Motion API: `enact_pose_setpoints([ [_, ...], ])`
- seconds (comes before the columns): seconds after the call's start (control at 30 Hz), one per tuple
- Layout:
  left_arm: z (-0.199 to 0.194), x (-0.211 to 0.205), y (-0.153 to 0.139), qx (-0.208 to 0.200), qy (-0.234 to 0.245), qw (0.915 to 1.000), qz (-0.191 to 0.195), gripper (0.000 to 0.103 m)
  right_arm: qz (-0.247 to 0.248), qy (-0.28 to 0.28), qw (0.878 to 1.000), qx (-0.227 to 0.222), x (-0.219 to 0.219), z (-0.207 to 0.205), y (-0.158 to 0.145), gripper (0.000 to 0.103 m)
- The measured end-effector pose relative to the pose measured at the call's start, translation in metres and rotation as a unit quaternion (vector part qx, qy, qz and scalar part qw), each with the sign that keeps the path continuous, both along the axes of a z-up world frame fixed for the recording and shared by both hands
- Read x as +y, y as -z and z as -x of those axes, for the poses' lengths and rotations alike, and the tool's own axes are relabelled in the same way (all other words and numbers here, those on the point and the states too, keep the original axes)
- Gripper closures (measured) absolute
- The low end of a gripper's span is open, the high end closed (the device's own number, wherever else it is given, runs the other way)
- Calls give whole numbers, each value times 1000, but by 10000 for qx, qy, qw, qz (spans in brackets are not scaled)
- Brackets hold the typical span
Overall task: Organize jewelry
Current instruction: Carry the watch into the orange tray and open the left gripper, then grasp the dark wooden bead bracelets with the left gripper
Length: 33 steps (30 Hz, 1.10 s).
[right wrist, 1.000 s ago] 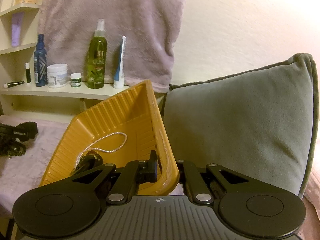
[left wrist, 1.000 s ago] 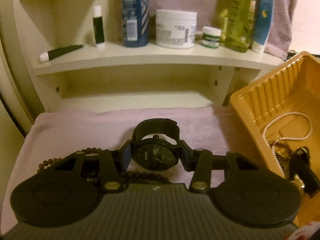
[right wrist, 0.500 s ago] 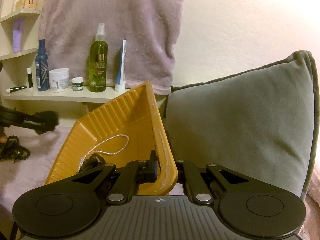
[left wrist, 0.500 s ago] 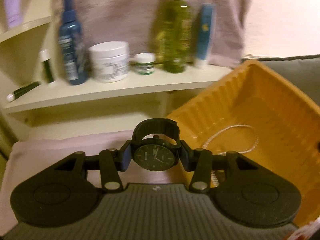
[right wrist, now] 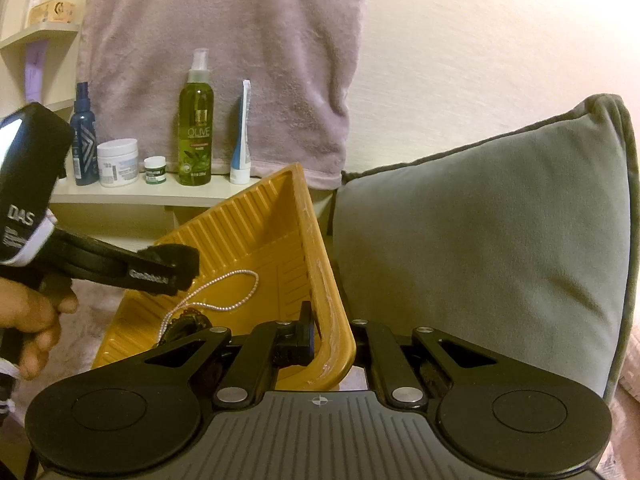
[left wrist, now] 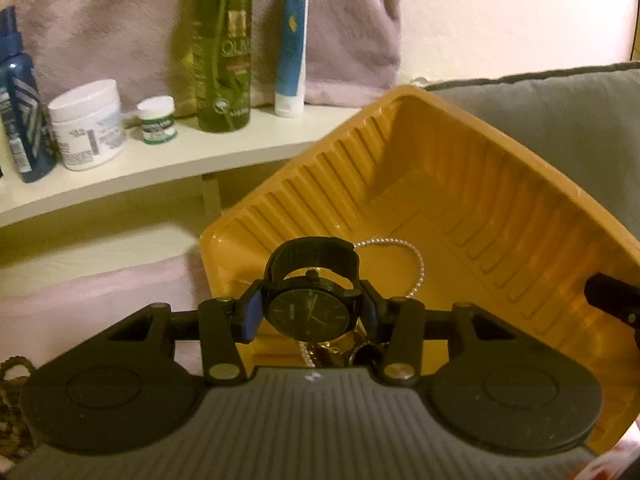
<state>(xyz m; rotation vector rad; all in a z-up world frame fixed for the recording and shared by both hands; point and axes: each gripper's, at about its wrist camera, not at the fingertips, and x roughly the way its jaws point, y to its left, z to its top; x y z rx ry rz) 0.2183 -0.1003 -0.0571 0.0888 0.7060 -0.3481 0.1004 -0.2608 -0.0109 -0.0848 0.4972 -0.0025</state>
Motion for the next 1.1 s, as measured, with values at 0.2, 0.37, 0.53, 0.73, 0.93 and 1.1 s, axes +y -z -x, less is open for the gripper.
enact_pose_setpoints([
  [0.2, -7, -2, 6, 148, -12, 9999, 43, 55, -13, 10, 10000, 12, -1, -2, 0, 97],
  [0.37, -5, 1, 0, 80, -34, 10000, 32, 51, -3, 0, 10000, 15, -1, -2, 1, 97],
  [0.53, -2, 9, -6, 37, -106, 9999, 55, 51, 24, 3, 10000, 24, -1, -3, 2, 97],
  [0.73, 14, 30, -14, -117, -429, 9990, 28, 51, 45, 10, 10000, 4, 0, -2, 2, 97],
  [0.93, 43, 66, -15, -300, -892, 9954, -178, 51, 94, 11, 10000, 9, 0, -2, 4, 97],
  [1.1, 64, 101, -8, -258, -1333, 9902, -321, 51, 102, 13, 9999, 18, 0, -2, 4, 97],
])
